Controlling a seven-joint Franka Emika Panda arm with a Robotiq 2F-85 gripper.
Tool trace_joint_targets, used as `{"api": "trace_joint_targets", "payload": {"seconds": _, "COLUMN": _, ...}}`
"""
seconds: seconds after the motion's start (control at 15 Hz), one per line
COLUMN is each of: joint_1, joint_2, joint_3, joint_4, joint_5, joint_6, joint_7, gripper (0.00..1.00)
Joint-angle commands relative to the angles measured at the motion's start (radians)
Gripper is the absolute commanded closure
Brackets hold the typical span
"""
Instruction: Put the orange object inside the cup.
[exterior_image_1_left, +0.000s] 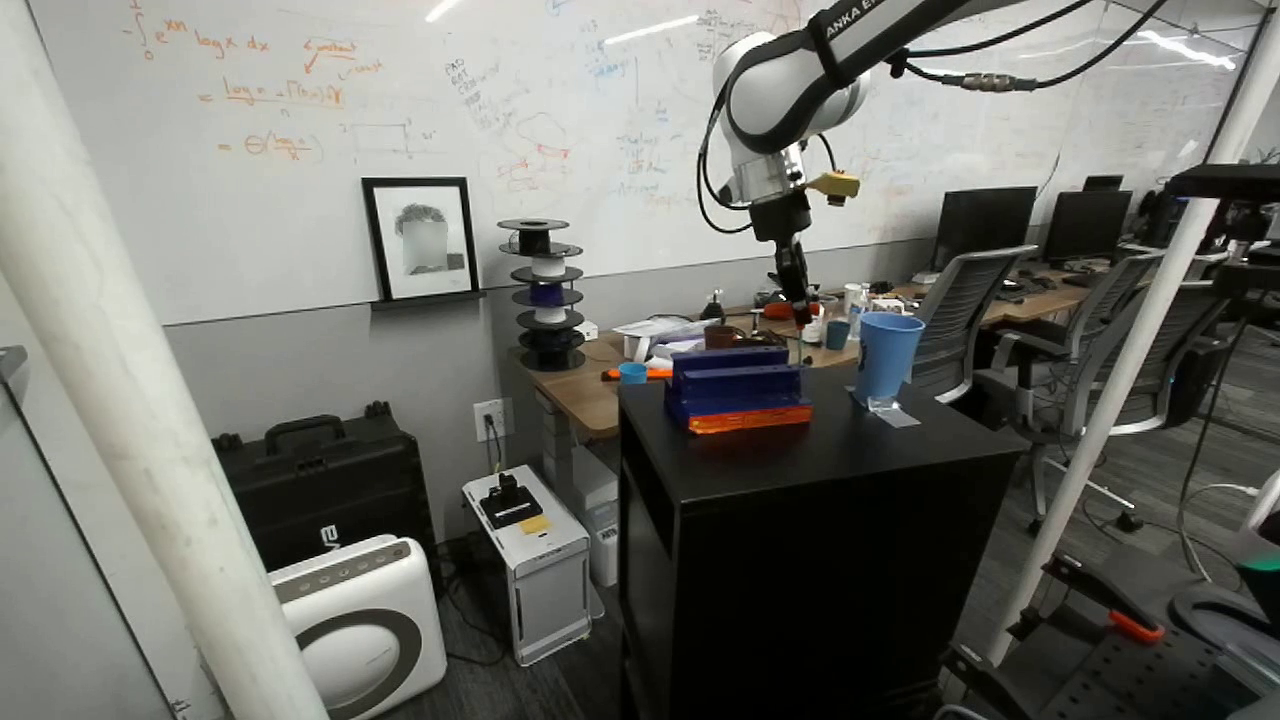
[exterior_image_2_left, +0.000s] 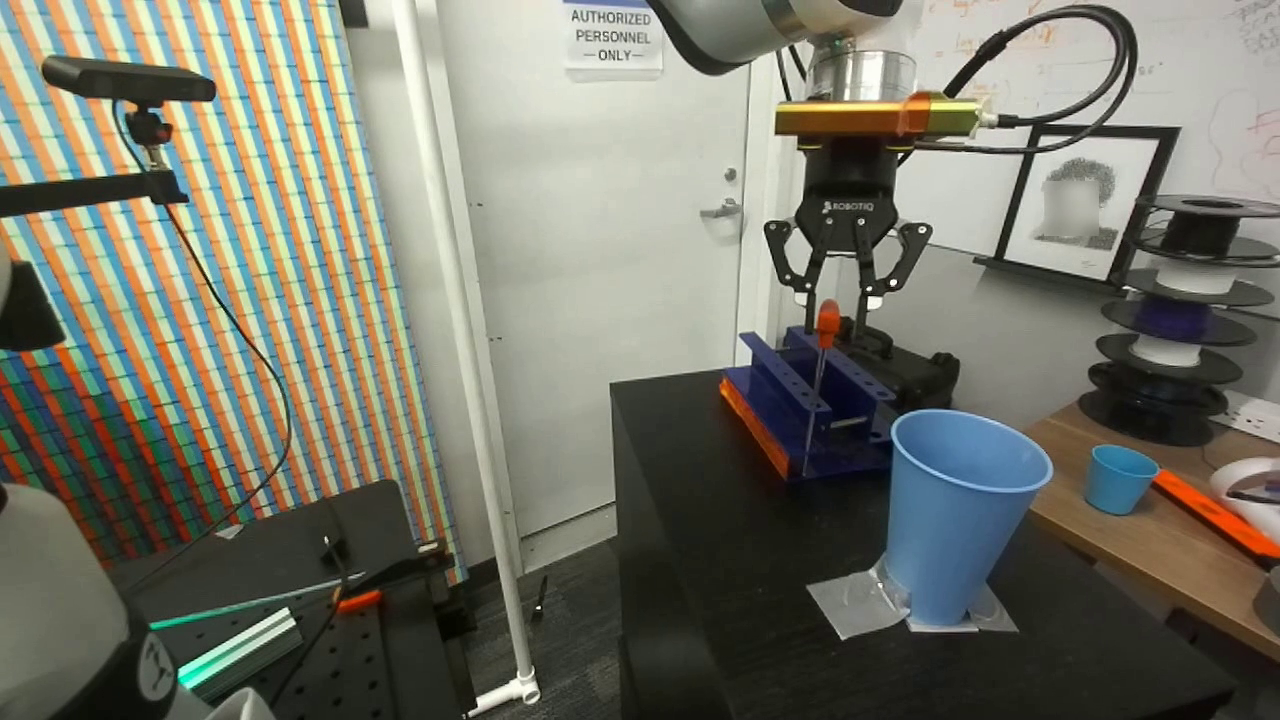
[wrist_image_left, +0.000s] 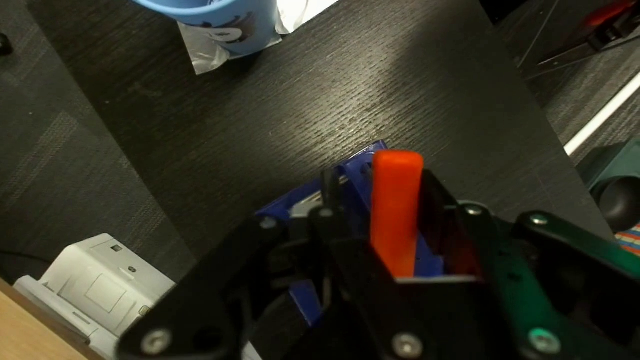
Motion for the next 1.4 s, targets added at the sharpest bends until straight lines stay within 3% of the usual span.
{"api": "trace_joint_targets", "payload": {"seconds": 0.0, "joint_1": -0.003, "joint_2": -0.003, "joint_3": 0.01, "joint_4": 0.028, "joint_5": -0.001, "joint_6": -0.031, "joint_7": -0.018, "gripper": 0.89}}
{"api": "trace_joint_targets", "payload": {"seconds": 0.13, "joint_1": 0.003, "joint_2": -0.024, "joint_3": 0.011, "joint_4": 0.014, "joint_5": -0.004, "joint_6": -0.028, "joint_7": 0.005, "gripper": 0.94}}
{"api": "trace_joint_targets", "payload": {"seconds": 0.2, "joint_1": 0.004, "joint_2": -0.041, "joint_3": 0.012, "joint_4": 0.004, "joint_5": -0.004, "joint_6": -0.022, "joint_7": 0.01, "gripper": 0.89}}
{"api": "trace_joint_targets", "payload": {"seconds": 0.8, "joint_1": 0.02, "joint_2": -0.258, "joint_3": 0.037, "joint_4": -0.071, "joint_5": 0.008, "joint_6": -0.024, "joint_7": 0.044, "gripper": 0.89}}
{"api": "trace_joint_targets", "payload": {"seconds": 1.33, "joint_1": -0.007, "joint_2": -0.452, "joint_3": -0.017, "joint_4": -0.16, "joint_5": -0.012, "joint_6": -0.088, "joint_7": 0.238, "gripper": 0.89}}
